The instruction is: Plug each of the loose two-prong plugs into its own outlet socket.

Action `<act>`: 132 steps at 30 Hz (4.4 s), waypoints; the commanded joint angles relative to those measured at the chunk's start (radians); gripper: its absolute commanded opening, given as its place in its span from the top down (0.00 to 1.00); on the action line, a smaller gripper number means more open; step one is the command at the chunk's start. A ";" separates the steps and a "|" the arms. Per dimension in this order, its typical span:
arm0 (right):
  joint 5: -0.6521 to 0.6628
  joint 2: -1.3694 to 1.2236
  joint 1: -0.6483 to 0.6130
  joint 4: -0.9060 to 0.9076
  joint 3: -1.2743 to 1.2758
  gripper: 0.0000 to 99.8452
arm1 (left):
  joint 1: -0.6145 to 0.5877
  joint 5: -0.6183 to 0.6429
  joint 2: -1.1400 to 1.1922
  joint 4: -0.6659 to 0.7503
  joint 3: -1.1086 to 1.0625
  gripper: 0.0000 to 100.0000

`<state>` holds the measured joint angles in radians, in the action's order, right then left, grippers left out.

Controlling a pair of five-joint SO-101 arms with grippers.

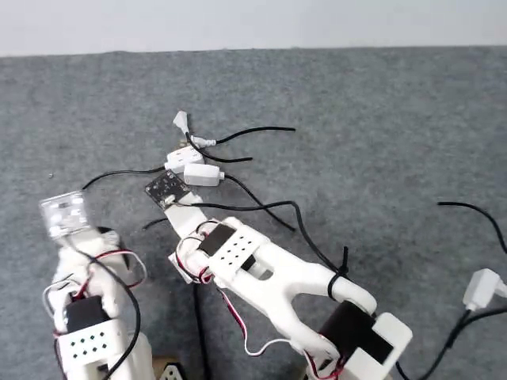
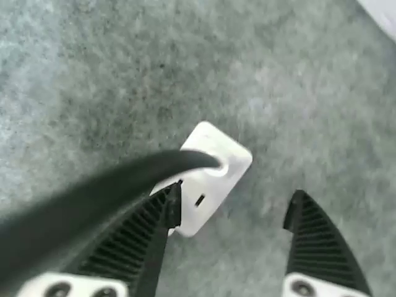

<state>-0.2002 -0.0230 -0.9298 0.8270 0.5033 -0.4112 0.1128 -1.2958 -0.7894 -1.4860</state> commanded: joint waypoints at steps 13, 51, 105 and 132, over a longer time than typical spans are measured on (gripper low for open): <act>-0.158 -0.116 -0.033 -0.117 -0.074 0.82 | -0.146 0.215 -0.008 0.051 0.088 0.90; 0.605 0.794 1.710 0.220 0.319 0.99 | -0.031 0.199 0.523 0.117 0.252 0.90; 0.810 -0.136 0.443 -0.420 -0.117 0.85 | -0.064 0.183 0.852 0.141 0.435 0.83; 0.864 -0.679 0.308 -0.189 -0.760 0.86 | -0.064 0.180 0.852 0.143 0.432 0.83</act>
<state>0.6130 -0.6628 -0.6061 0.5340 -0.1381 -0.4695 0.2800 -0.4442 -0.6697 -1.0932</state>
